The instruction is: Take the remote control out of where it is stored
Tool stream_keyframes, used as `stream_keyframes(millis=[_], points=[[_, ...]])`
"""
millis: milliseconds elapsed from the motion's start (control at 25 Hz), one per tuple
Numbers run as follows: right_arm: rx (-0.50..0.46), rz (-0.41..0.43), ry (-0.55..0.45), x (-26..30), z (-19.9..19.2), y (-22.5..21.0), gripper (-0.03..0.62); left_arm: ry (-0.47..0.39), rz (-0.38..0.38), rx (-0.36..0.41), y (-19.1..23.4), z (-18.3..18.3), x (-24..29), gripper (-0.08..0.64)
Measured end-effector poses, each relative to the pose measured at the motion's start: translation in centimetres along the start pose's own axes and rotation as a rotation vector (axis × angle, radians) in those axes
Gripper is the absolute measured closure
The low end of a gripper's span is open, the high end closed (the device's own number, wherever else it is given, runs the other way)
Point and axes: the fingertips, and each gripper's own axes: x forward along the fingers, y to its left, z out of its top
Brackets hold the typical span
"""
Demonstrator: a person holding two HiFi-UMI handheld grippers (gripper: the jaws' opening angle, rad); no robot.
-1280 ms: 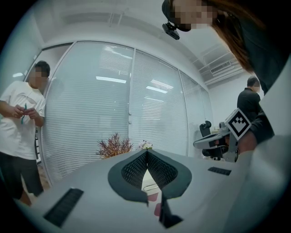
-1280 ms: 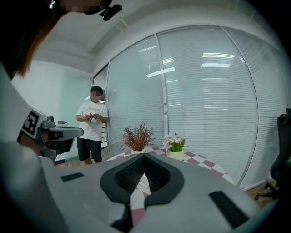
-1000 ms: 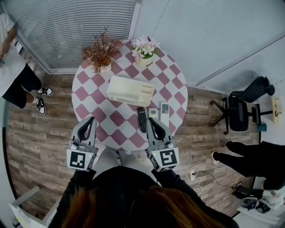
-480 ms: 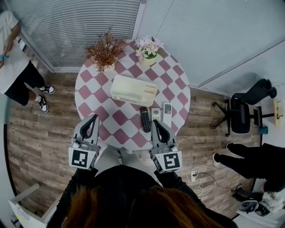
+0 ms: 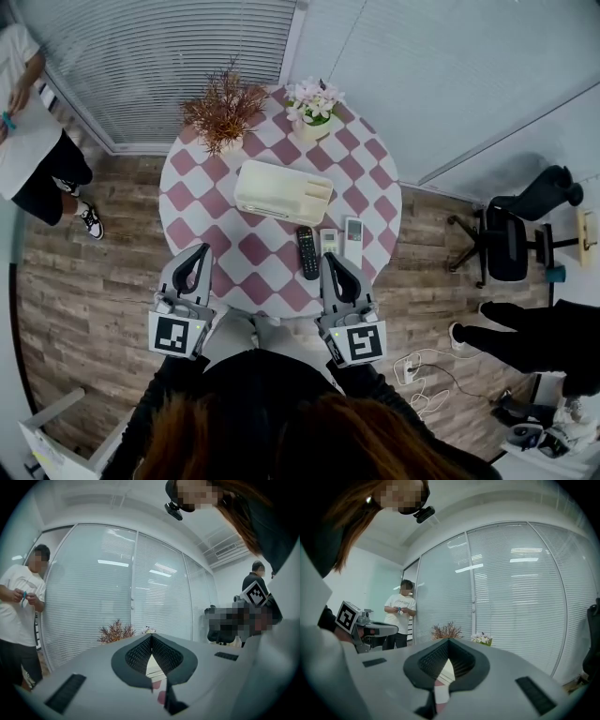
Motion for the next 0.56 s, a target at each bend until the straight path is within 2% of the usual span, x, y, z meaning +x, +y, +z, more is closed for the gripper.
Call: stream_keyframes(millis=[560], points=[[0.004,-0.018,0.035,0.08,-0.15,-0.09,0.58,0.005,0.001,0.002,-0.11,-0.06,-0.11,0.554]])
